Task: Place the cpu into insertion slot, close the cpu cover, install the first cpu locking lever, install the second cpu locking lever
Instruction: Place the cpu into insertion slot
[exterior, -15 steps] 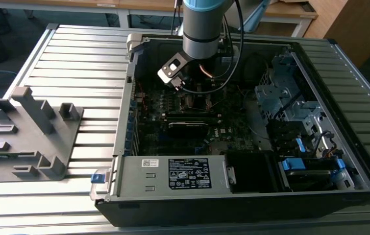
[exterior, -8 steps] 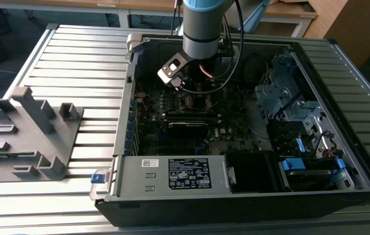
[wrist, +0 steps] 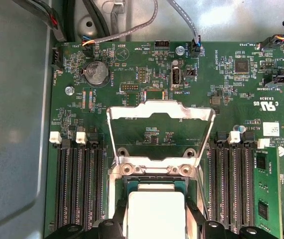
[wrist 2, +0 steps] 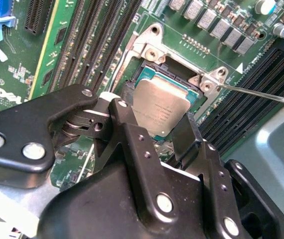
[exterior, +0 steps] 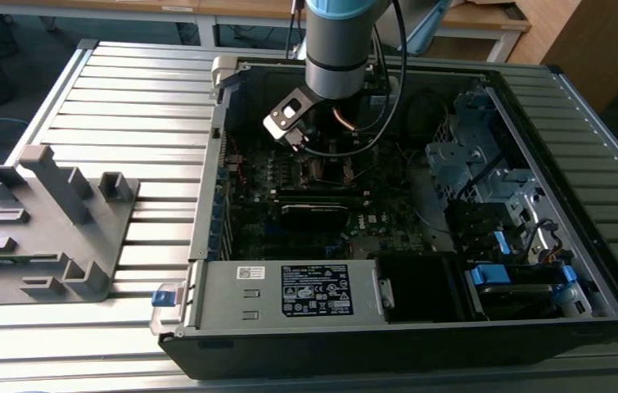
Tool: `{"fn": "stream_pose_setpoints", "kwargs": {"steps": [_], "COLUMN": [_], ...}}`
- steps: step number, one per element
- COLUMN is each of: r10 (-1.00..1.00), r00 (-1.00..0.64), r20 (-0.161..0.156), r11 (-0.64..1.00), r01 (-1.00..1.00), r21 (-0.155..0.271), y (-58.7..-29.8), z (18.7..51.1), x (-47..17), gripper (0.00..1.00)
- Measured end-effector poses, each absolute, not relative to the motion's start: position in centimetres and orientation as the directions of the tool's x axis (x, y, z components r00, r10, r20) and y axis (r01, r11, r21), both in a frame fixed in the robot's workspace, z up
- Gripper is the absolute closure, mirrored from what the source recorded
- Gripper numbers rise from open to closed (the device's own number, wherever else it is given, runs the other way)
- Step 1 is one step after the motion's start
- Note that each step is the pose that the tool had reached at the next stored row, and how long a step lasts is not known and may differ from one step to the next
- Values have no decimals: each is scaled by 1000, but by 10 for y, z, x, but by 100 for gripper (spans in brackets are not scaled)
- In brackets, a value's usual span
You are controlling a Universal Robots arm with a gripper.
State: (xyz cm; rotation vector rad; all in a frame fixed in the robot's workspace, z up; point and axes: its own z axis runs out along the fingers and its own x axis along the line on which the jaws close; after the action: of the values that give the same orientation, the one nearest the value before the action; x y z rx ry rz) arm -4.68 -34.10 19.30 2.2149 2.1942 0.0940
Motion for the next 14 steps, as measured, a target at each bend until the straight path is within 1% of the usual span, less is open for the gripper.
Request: {"fn": "stream_pose_setpoints", "kwargs": {"steps": [14], "r10": [1000], "r00": [10], "r20": [27], "r11": [-11], "r01": [998], "r21": [58], "y": [-341], "z": [192], "x": [-47], "gripper": [46]}}
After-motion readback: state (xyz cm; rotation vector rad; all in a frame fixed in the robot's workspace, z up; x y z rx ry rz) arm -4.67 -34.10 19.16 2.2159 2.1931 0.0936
